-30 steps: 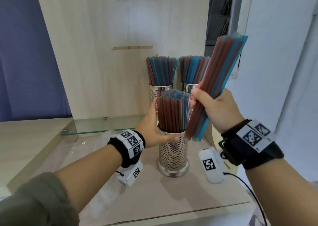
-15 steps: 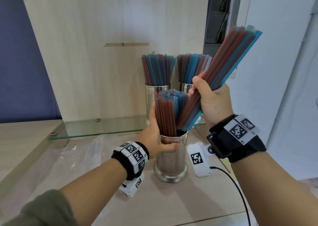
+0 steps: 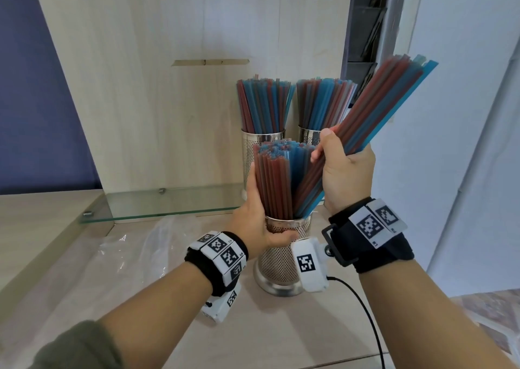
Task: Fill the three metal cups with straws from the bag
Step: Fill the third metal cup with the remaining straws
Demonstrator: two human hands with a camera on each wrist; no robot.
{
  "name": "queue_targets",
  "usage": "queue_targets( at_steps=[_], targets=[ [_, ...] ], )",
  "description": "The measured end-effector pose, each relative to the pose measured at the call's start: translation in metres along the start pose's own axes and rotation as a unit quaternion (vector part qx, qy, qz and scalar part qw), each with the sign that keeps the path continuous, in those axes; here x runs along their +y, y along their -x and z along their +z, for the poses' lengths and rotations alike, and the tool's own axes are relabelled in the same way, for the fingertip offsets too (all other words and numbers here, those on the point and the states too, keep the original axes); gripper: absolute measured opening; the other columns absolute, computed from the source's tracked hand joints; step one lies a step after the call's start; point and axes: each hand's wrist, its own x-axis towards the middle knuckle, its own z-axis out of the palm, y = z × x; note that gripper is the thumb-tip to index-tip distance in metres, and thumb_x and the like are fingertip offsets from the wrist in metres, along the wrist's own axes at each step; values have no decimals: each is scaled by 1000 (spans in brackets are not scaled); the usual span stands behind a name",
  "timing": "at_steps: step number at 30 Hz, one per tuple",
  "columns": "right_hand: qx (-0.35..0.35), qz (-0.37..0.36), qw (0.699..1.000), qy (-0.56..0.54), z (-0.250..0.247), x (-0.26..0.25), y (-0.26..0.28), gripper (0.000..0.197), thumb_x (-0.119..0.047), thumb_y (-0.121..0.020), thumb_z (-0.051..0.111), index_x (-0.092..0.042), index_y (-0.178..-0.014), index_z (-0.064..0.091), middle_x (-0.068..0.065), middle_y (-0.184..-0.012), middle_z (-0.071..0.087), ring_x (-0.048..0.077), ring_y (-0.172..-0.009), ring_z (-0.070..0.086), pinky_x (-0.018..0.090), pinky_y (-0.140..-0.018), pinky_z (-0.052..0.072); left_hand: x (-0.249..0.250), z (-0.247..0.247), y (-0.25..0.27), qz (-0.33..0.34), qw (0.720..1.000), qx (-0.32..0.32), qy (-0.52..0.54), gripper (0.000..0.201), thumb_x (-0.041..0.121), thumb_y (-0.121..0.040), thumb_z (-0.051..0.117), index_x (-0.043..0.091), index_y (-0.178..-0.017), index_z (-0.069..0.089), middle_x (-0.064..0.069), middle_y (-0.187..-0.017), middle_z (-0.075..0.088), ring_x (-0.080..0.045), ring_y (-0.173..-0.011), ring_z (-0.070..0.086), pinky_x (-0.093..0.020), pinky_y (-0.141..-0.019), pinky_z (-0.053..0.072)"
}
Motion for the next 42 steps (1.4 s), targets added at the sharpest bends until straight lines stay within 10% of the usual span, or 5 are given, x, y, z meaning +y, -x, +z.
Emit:
queue_targets(
  at_steps=[11, 15, 23, 33, 42],
  targets=[
    [149, 18, 988, 26, 15, 11, -12, 12, -30, -84, 61, -22, -91, 55, 7, -76, 64, 19, -62, 66, 42, -67, 60, 7, 1, 0, -46, 998, -12, -45, 138, 40, -73, 80, 40, -131, -45, 0, -94, 60, -10, -71, 57, -43, -89, 52],
    [66, 7, 996, 65, 10, 17, -13, 12, -30, -85, 63, -23, -94, 58, 0, -79, 64, 16, -73, 64, 39, -77, 58, 2, 0, -1, -21, 1000, -2, -18, 142, 50, -63, 84, 41, -136, -38, -5, -130, 56, -22, -107, 62, -39, -97, 48],
    [-46, 34, 994, 98, -12, 21, -23, 16, -19, -91, 62, -7, -102, 62, -8, -77, 60, -6, -67, 59, 12, -65, 47, -2, 0, -2, -8, 999, 1, -33, 145, 51, -60, 85, 40, -136, -38, -5, -138, 49, -22, -110, 60, -38, -97, 48],
    [-149, 56, 964, 214, 11, 32, -18, 51, -58, -64, 61, -21, -98, 62, 4, -87, 70, 20, -82, 68, 47, -79, 57, -4, 1, -1, 2, 1000, 14, -24, 142, 47, -62, 84, 43, -137, -36, -6, -137, 48, -23, -105, 62, -38, -93, 51],
    [-184, 53, 969, 158, 8, 24, -12, 48, -55, -71, 66, -28, -109, 59, 2, -107, 70, 13, -97, 68, 44, -91, 55, -1, 0, -1, -13, 1000, 5, -8, 144, 46, -59, 86, 44, -137, -35, -6, -140, 46, -24, -111, 60, -45, -97, 49]
  ],
)
